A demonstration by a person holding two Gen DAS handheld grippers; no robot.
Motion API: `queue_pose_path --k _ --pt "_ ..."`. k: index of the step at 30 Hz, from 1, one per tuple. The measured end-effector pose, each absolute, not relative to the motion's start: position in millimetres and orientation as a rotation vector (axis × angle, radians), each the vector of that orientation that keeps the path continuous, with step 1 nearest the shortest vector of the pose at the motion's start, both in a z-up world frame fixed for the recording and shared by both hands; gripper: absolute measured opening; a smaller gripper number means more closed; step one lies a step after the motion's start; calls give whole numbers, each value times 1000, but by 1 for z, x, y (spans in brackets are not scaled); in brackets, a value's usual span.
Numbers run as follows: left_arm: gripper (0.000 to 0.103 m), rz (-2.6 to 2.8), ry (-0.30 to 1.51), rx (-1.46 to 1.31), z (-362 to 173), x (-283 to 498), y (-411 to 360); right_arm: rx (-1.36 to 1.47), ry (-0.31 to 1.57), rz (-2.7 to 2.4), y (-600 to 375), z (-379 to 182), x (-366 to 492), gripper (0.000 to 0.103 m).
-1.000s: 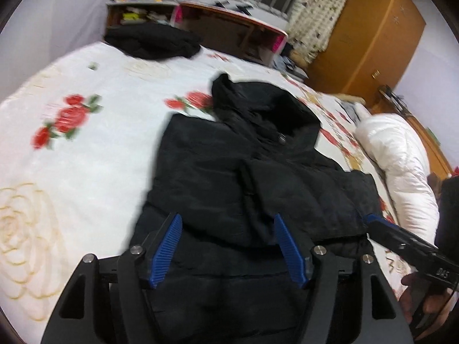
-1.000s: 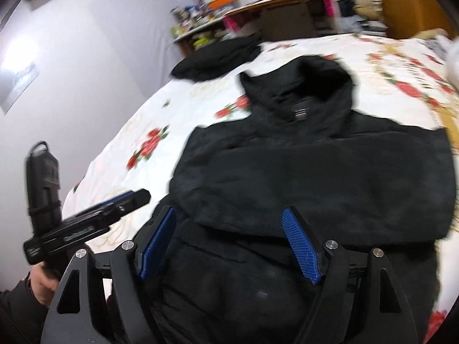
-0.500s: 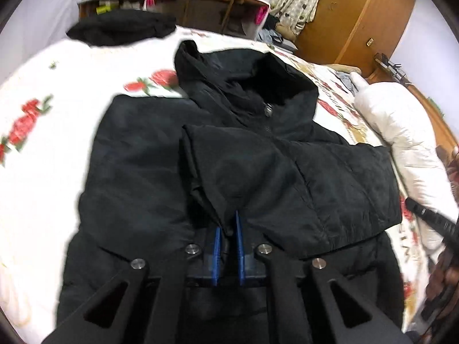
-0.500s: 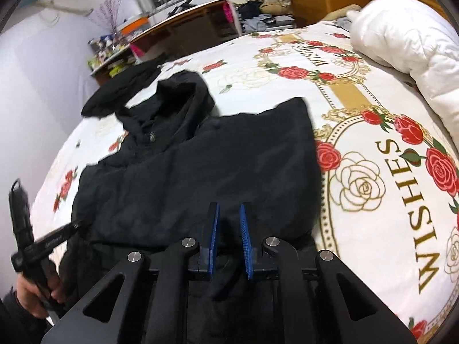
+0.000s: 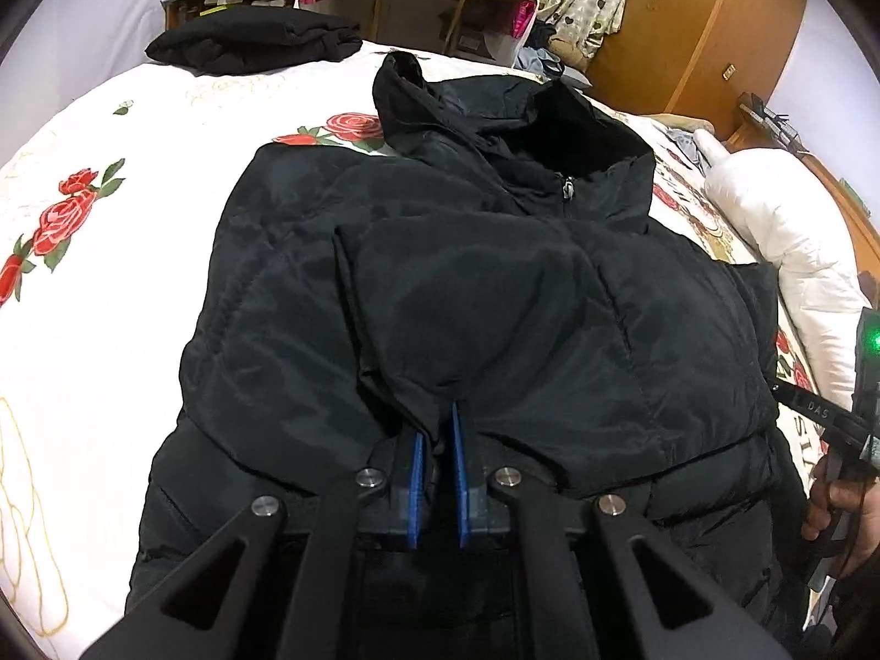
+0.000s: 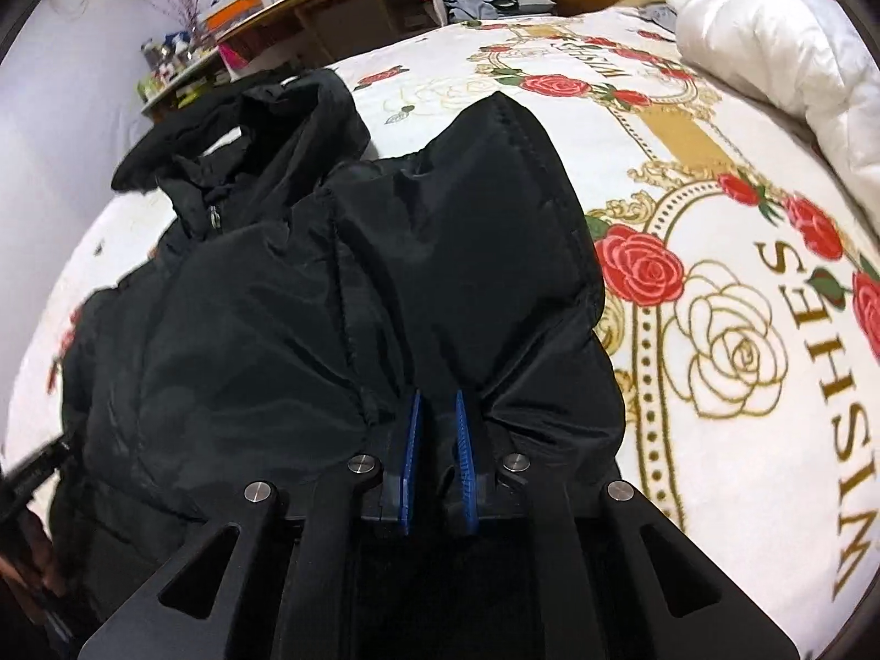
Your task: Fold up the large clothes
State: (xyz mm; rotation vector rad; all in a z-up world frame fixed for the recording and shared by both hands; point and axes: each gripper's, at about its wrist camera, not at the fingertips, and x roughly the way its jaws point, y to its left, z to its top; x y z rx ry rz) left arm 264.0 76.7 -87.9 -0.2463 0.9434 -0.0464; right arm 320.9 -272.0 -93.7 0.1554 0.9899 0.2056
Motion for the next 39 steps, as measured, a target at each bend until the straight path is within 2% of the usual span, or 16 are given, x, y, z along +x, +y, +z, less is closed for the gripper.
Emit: queue_pose_path --k 3,6,11,16,22,26,30,35,39 --pt "15 -42 933 -267 -74 252 83 160 991 197 -279 -80 318 12" --pt "31 1 903 -258 -60 229 92 167 946 205 -287 -58 306 13" --pt "31 77 828 -238 -34 216 101 166 883 200 -295 -39 311 15" --pt "31 22 789 -171 -27 255 77 138 874 181 -292 -40 335 15" --pt "31 5 847 -100 -71 311 54 161 877 155 -298 -52 374 15" --pt "32 -13 831 -132 -95 317 52 133 948 129 -304 -94 390 13" --pt "32 -18 799 -99 -103 312 44 177 932 122 -313 -112 387 12" --pt "32 -18 812 -125 -99 315 50 101 949 111 -304 -96 385 14" --pt "31 4 804 -184 -65 295 58 122 860 167 -301 -55 356 15"
